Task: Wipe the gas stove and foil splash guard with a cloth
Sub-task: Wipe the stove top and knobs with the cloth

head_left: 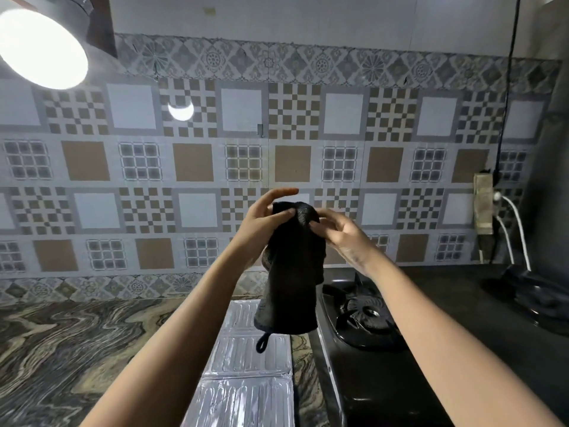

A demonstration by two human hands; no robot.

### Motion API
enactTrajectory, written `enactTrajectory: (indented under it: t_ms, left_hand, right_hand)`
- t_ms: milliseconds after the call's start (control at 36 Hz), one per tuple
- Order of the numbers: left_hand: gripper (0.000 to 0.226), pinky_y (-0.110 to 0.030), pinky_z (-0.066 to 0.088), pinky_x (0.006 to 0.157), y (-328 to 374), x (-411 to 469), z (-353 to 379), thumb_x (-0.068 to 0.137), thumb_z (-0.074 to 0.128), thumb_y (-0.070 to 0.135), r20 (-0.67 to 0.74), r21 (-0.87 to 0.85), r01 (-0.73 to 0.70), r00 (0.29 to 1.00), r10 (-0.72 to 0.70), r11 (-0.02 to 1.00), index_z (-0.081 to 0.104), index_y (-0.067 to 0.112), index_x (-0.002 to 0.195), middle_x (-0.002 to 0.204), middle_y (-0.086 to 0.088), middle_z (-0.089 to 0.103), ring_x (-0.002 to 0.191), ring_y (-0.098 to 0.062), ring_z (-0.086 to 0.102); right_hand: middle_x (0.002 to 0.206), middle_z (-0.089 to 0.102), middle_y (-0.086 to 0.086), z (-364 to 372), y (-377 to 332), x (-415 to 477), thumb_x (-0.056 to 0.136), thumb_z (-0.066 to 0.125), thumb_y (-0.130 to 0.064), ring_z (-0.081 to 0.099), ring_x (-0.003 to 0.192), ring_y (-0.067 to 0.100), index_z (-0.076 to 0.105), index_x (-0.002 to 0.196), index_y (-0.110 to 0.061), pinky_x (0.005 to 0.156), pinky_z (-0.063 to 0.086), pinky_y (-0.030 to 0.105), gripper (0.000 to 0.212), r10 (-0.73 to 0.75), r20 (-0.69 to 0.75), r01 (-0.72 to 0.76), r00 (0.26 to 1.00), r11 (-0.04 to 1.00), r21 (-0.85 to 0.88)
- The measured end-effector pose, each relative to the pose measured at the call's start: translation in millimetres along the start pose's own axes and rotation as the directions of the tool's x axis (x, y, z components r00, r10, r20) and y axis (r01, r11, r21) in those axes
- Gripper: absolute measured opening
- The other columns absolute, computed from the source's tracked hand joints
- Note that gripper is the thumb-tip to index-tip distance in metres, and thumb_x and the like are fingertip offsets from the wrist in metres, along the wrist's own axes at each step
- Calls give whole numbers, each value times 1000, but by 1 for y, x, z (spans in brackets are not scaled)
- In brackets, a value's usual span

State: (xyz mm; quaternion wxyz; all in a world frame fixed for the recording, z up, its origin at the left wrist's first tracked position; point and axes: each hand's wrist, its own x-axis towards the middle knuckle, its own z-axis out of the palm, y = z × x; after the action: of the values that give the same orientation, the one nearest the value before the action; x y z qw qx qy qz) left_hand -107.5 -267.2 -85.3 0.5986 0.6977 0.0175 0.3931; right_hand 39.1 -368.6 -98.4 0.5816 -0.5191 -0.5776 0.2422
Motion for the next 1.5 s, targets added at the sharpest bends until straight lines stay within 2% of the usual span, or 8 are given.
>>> enactTrajectory:
  t_ms: [250,417,556,833,1083,1222,1306,1500]
  left_hand:
    - [27,-29,53,87,-15,5,20,84,66,21,-42,445,129,992,-123,886,57,32,108,109,3,61,103,-16,60]
    - [37,-17,52,76,-43,9,50,85,66,17,-119,537,121,991,-67,835,57,23,120,111,9,58,109,-17,58]
    - [21,-44,56,86,-56,14,67,89,61,20,-258,563,123,966,32,817,64,28,107,100,8,65,100,-22,65]
    - [23,-44,53,91,-47,30,73,87,62,19,-375,641,147,917,139,754,67,19,110,106,-2,66,101,-23,62]
    - [14,-22,57,71,-60,42,50,88,62,16,-378,553,159,923,76,818,66,26,97,90,6,66,82,-12,65]
    - [22,-31,54,82,-74,57,39,88,60,13,-397,561,166,914,87,811,65,17,109,97,-2,68,92,-19,64]
    - [31,-18,50,85,-93,58,35,90,59,12,-432,561,210,899,67,801,61,9,120,109,-7,67,100,-15,62]
    - [41,-30,40,102,-159,10,45,93,54,23,-528,504,470,832,-172,725,50,9,131,131,-7,56,121,-18,52]
  right_hand:
    - [105,64,-6,-43,-4,17,92,54,-16,57,101,8,64,108,-15,85,43,14,19,-97,-22,86,995,950,-301]
    - [110,65,-6,-79,1,20,92,55,-15,55,107,9,67,108,-17,89,39,15,20,-152,-15,136,988,923,-361]
    - [112,66,-5,-112,13,17,92,54,-18,56,109,9,67,109,-20,92,40,20,21,-127,90,151,988,919,-363]
    - [101,69,0,-128,27,19,89,59,-22,65,98,14,66,106,-19,87,52,24,19,-2,304,56,953,984,-167]
    - [94,69,-2,-113,41,60,89,58,-16,65,90,15,67,96,-22,89,50,28,13,-53,162,61,985,997,-50]
    - [90,67,-2,-107,49,87,91,56,-15,63,87,13,66,94,-20,82,49,21,12,-6,55,2,998,998,65]
    - [89,66,-4,-111,56,100,90,58,-18,61,89,16,66,88,-27,84,47,26,11,16,-5,-16,1000,1000,17]
    - [100,64,1,-133,64,120,91,56,-22,59,95,15,64,104,-12,82,45,25,18,-51,-176,26,983,990,-138]
